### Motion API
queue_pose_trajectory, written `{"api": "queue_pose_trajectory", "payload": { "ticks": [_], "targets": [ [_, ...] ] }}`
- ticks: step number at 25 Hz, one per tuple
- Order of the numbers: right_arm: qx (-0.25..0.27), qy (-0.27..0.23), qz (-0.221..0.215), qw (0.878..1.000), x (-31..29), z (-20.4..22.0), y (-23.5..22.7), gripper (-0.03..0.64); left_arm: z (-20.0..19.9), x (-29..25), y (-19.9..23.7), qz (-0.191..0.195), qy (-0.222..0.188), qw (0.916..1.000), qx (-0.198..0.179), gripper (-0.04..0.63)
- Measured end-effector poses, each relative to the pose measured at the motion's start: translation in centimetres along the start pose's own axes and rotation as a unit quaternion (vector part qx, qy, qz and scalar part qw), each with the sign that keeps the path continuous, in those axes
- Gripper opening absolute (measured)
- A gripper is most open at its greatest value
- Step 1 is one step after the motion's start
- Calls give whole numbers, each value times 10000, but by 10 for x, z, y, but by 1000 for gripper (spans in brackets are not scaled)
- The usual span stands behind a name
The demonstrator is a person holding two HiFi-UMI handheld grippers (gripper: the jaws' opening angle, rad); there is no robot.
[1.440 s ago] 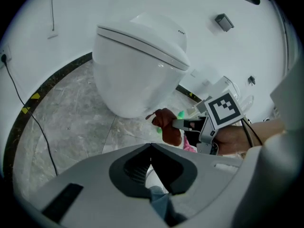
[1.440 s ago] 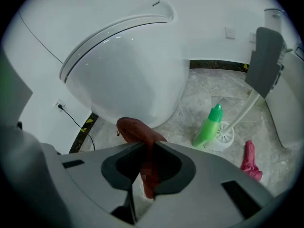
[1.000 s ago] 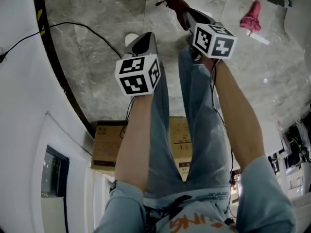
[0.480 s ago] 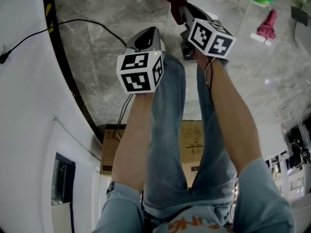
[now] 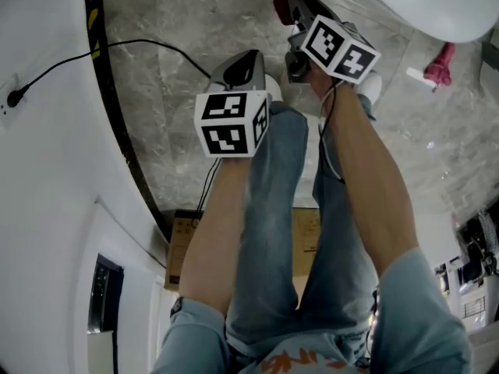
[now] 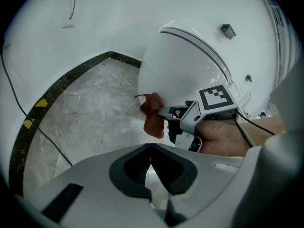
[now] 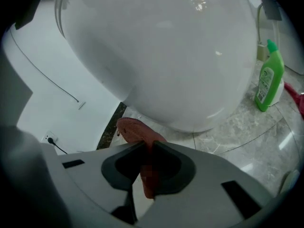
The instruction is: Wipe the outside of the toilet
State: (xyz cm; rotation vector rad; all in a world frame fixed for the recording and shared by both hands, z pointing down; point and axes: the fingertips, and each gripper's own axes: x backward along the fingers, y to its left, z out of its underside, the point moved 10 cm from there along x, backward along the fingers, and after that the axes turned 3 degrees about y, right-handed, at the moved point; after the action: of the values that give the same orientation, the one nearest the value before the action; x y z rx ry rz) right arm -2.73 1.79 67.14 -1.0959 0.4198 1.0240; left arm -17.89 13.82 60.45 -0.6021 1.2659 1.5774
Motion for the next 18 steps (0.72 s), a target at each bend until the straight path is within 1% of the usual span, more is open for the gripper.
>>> {"api": "queue_pose_trajectory", "payload": {
  "ticks": [4, 7, 18],
  "targets": [
    [-201, -198, 83, 9996, -3, -7, -5, 49, -9, -3, 4, 12, 10, 9999, -100, -6],
    [-276, -234, 169, 9992, 2, -11, -11, 49, -17, -6, 2, 58, 25, 9998, -196, -5],
    [-81, -74, 350, 9993, 32, -20, -38, 51, -24, -14, -30, 240, 165, 9987, -426, -6]
  ]
}}
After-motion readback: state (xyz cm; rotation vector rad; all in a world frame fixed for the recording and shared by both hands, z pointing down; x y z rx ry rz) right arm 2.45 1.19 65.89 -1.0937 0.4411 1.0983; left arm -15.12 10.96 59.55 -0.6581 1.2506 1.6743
